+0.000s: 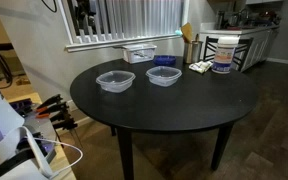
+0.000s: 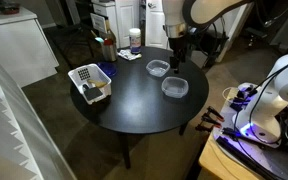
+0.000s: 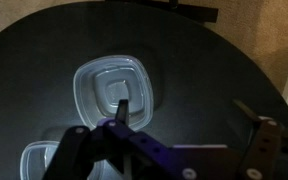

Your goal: Pile up the boxes

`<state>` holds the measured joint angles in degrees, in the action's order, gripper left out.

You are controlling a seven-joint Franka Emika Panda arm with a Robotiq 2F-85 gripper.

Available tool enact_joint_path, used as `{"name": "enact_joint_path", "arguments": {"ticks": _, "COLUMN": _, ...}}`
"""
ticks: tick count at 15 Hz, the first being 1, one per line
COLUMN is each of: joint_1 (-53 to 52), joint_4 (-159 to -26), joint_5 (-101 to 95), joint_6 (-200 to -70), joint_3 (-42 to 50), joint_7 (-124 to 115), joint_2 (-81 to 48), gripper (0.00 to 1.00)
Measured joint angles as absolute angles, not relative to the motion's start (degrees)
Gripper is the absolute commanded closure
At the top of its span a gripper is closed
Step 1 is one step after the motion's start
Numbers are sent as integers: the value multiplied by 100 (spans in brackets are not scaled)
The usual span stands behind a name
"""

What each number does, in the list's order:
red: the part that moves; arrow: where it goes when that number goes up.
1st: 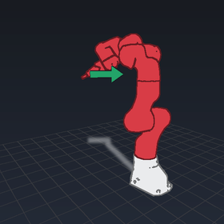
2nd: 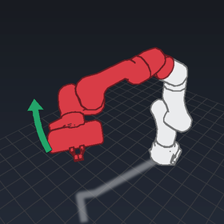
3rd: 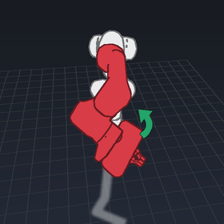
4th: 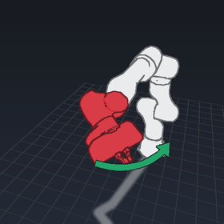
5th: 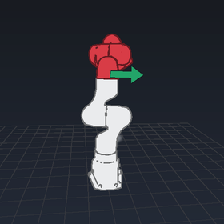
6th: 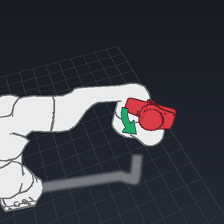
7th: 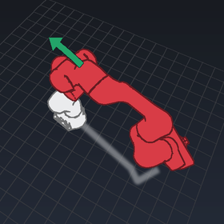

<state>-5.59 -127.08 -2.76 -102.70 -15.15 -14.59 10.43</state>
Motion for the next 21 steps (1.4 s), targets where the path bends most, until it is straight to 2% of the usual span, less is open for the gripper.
{"name": "enact_joint_path", "arguments": {"ticks": 6, "joint_1": -591, "joint_4": -12754, "joint_5": -276, "joint_6": -10481, "joint_3": -1442, "joint_7": -1459, "joint_2": 994, "gripper": 0}}
{"name": "enact_joint_path", "arguments": {"ticks": 21, "joint_1": -597, "joint_4": -13446, "joint_5": -155, "joint_6": -14076, "joint_3": -779, "joint_7": -1182, "joint_2": -1027, "gripper": 0}}
